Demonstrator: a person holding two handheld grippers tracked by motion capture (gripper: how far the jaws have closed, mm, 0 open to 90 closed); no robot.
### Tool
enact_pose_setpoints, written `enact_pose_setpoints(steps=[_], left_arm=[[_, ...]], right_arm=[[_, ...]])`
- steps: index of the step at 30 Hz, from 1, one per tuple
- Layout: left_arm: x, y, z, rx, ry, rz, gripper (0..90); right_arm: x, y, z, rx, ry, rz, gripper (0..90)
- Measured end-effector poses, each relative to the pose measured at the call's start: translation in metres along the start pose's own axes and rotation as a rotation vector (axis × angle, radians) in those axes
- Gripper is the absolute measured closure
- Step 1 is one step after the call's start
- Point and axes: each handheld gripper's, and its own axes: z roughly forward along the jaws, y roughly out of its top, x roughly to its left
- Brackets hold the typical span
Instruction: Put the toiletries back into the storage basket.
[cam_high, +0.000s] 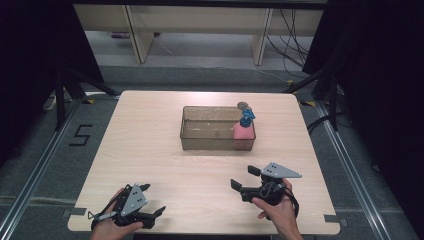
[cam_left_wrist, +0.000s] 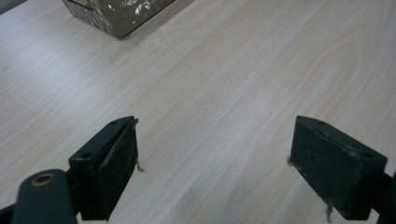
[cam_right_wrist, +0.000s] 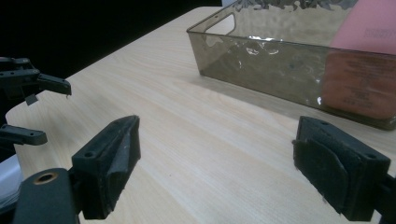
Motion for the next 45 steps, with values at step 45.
enact_pose_setpoints(steps=[45], left_arm=[[0.0, -0.001, -0.001, 0.005, 0.008, 0.004, 14.8]], right_arm=[[0.011, -0.025, -0.033, 0.013, -0.018, 0.0, 15.5]])
